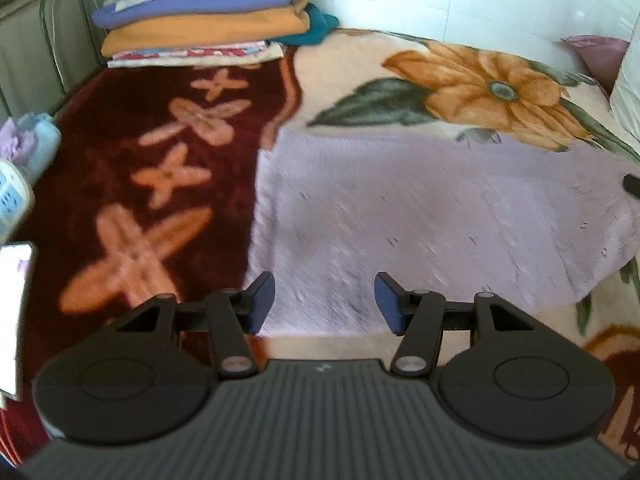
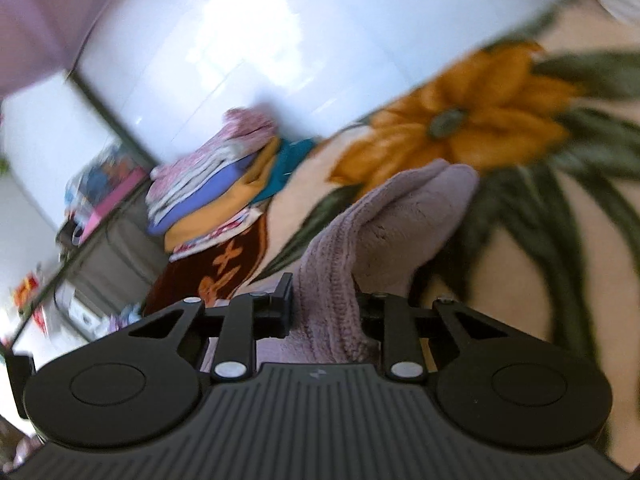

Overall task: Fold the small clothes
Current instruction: 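Grasp the cardigan edge with the right gripper and fold it over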

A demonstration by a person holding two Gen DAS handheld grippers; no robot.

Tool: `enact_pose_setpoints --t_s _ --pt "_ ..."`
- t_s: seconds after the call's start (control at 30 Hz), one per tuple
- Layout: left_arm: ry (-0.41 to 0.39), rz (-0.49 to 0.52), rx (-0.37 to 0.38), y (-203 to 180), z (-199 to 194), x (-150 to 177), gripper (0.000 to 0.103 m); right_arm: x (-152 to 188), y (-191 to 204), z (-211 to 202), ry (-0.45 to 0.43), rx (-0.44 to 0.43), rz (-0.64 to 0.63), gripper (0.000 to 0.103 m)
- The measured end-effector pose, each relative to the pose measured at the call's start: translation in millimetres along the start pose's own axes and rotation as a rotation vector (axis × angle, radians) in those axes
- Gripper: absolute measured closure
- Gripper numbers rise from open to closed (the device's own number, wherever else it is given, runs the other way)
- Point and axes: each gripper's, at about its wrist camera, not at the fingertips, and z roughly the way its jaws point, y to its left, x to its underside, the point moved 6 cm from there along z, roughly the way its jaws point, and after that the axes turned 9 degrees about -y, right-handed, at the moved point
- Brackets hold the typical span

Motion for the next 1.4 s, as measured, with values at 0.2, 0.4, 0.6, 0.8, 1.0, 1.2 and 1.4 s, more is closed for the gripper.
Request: enact_pose_setpoints --t_s 0.2,0.4,0.6,0.8,1.0,1.2,1.4 --pt "-0.006 -0.008 -0.021 27 9 -14 0.046 -3 70 33 0.040 -0.093 -0.049 0.077" --pt "0.006 -0.055 -0.014 51 27 -6 0.046 21 138 80 0.113 -0.176 -0.087 0.078" --pt "0.015 -0.112 -0.039 82 34 6 0.046 79 185 137 0.245 -0.195 -0.179 0.078" --pt "0.023 -0.157 -0.046 104 37 15 0.046 141 199 176 0.386 -0.178 -0.237 0.078" --pt "-0.036 -0.156 -0.017 112 26 6 0.046 156 223 175 0.378 -0.197 -0.328 0.078" --pt "-0.066 -0.164 -0.016 115 28 -9 0.046 175 236 175 0.398 -0.179 -0.393 0.052" --pt "-0.095 -0.205 0.034 107 29 -21 0.046 162 243 134 0.401 -0.240 -0.401 0.045"
